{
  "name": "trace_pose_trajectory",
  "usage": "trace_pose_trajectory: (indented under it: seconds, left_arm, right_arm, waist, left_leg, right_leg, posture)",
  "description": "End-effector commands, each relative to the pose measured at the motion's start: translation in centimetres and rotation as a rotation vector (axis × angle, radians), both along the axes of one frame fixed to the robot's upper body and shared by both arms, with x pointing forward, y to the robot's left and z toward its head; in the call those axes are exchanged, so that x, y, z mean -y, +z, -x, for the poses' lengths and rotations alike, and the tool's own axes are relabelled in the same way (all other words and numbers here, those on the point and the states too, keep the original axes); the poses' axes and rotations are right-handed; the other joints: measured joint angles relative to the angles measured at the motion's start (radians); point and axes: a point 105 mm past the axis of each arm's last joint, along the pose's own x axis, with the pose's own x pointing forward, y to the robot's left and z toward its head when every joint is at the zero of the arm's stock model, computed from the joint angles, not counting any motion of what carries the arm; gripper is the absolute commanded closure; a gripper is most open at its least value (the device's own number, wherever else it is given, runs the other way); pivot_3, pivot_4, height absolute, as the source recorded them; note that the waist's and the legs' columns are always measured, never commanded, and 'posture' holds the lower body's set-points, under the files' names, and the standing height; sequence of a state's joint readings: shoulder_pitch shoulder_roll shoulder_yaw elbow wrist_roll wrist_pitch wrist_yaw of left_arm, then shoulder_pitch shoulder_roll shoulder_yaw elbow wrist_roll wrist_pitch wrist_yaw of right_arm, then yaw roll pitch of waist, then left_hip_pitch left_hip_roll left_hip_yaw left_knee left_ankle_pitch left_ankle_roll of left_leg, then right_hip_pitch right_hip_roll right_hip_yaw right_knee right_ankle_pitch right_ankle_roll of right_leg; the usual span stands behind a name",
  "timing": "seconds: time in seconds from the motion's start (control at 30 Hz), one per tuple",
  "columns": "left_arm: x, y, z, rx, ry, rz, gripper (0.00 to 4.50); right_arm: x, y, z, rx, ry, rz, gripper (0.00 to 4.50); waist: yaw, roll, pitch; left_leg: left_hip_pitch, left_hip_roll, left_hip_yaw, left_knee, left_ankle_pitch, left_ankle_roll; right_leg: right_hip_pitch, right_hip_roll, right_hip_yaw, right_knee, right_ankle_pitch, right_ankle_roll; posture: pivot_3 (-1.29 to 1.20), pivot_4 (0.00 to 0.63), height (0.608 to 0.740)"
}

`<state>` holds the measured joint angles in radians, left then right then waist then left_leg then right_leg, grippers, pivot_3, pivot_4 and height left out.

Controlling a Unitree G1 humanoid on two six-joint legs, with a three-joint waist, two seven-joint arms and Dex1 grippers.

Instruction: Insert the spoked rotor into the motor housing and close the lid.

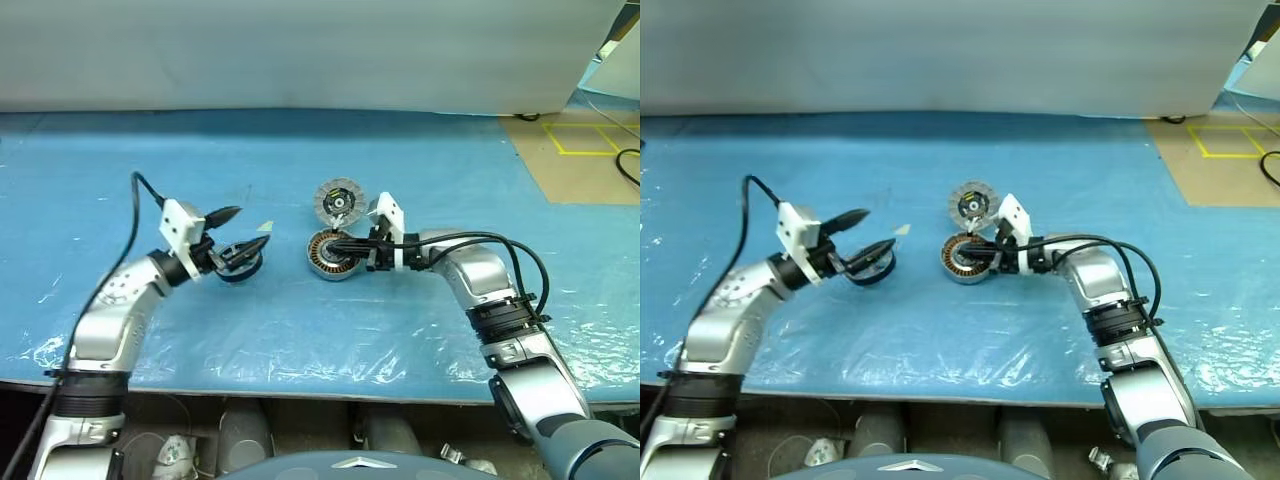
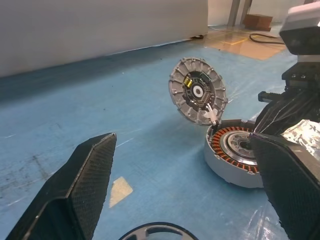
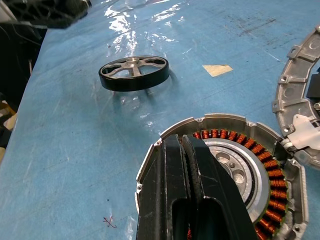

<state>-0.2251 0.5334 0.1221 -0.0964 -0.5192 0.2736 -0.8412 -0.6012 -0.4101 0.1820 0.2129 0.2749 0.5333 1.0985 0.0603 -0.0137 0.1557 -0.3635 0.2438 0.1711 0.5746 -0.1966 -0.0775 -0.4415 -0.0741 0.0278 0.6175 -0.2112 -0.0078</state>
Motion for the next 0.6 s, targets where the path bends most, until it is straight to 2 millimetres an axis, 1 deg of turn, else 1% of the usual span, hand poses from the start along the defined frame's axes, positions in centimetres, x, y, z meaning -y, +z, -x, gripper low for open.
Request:
trace_pose_trajectory:
  seconds: [0.03, 0.07, 0.13, 0.23, 0.3, 0.43, 0.6]
  left_arm:
    - [-0.3, 1.3, 0.6, -0.026, -0.071, 0.02, 0.64]
    - [-0.7, 1.0, 0.5, -0.057, -0.079, 0.004, 0.97]
    - [-1.5, -0.4, 0.6, -0.143, -0.103, -0.072, 1.66]
    - [-2.2, -1.1, 1.1, -0.258, -0.158, -0.054, 1.66]
    - [-2.6, -1.9, 1.2, -0.333, -0.183, -0.085, 1.66]
    - [-3.4, -2.3, 0.1, -0.358, -0.162, -0.139, 1.66]
    - [-3.4, -3.3, -0.8, -0.374, -0.156, -0.225, 1.66]
  right_arm:
    - [-0.5, 1.3, 0.5, 0.063, 0.048, 0.002, 4.5]
    - [-0.5, 1.4, 0.6, 0.067, 0.055, 0.007, 4.5]
    - [-0.5, 1.6, 0.8, 0.077, 0.062, 0.009, 4.5]
    - [-0.4, 1.8, 0.9, 0.086, 0.054, 0.008, 4.5]
    - [-0.3, 1.6, 1.1, 0.098, 0.05, 0.024, 4.5]
    - [-0.5, 1.5, 1.7, 0.102, 0.054, 0.021, 4.5]
    - [-0.6, 1.5, 2.1, 0.106, 0.042, 0.01, 4.5]
  waist:
    - [0.0, 0.0, 0.0]
    - [0.001, 0.0, 0.0]
    - [0.001, 0.0, 0.0]
    - [0.002, 0.0, 0.0]
    - [0.006, 0.0, 0.0]
    - [0.01, 0.0, 0.0]
    - [0.008, 0.0, 0.0]
  left_leg:
    - [0.0, 0.0, 0.0, 0.0, 0.0, 0.0]
    - [0.0, 0.0, 0.0, 0.0, 0.0, 0.0]
    - [0.0, 0.0, 0.0, -0.001, 0.0, 0.0]
    - [0.001, 0.0, 0.0, -0.001, 0.0, 0.0]
    - [0.0, 0.0, 0.0, -0.001, 0.0, 0.0]
    - [0.0, 0.0, 0.0, -0.002, 0.0, 0.0]
    - [0.0, 0.0, 0.0, -0.001, 0.0, 0.0]
  right_leg:
    - [0.0, 0.0, 0.0, 0.0, 0.0, 0.0]
    - [0.0, 0.0, 0.0, 0.0, 0.0, 0.0]
    - [0.0, 0.0, 0.0, 0.0, 0.0, 0.0]
    - [0.0, 0.0, 0.0, 0.0, 0.0, 0.0]
    - [0.0, 0.0, 0.0, 0.0, 0.0, 0.0]
    - [0.0, 0.0, 0.0, 0.0, 0.0, 0.0]
    - [0.0, 0.0, 0.0, 0.0, 0.0, 0.0]
  posture:
    - [0.0, 0.15, 0.74]
    - [0.0, 0.15, 0.74]
    - [0.0, 0.15, 0.74]
    - [0.0, 0.15, 0.74]
    - [0.0, 0.15, 0.74]
    - [0.0, 0.15, 0.74]
    - [0.0, 0.15, 0.74]
